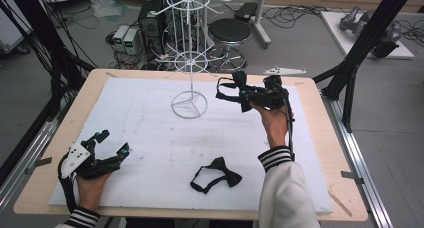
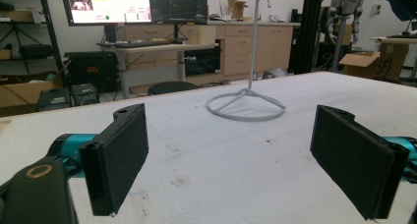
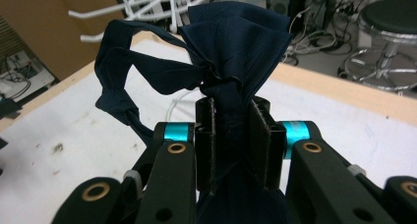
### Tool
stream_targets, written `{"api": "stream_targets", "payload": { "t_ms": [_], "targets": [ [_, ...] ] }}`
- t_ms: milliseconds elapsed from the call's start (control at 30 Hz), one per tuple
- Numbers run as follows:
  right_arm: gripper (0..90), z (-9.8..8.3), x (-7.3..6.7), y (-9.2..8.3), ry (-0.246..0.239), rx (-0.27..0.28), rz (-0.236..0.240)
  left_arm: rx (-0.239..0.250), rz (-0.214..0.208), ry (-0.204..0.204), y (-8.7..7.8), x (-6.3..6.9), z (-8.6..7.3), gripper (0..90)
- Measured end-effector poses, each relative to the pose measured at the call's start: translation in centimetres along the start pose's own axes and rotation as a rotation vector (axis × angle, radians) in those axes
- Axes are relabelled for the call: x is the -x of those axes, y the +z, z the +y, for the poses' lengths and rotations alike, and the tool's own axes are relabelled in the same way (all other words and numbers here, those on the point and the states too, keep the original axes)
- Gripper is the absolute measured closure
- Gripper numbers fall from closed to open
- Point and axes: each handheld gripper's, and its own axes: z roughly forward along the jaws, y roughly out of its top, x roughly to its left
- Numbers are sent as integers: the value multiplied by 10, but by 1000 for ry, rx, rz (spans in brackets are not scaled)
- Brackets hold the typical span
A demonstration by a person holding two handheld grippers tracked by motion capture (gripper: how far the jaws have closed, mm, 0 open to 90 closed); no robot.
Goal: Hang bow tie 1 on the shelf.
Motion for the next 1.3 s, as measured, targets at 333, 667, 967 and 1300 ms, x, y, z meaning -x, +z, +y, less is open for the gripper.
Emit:
{"api": "stream_targets", "payload": {
  "t_ms": [333,667,967,1300],
  "targets": [
    [747,16,-6,11,-29,-2,-22,3,0,-1,0,0,0,150],
    [748,23,-6,22,-23,12,-31,0,-1,-3,0,0,0,150],
    [747,27,-4,32,-5,33,-32,-1,-1,-4,0,0,0,150],
    [747,29,-4,45,2,33,-38,-2,0,-4,0,-1,0,150]
  ]
}}
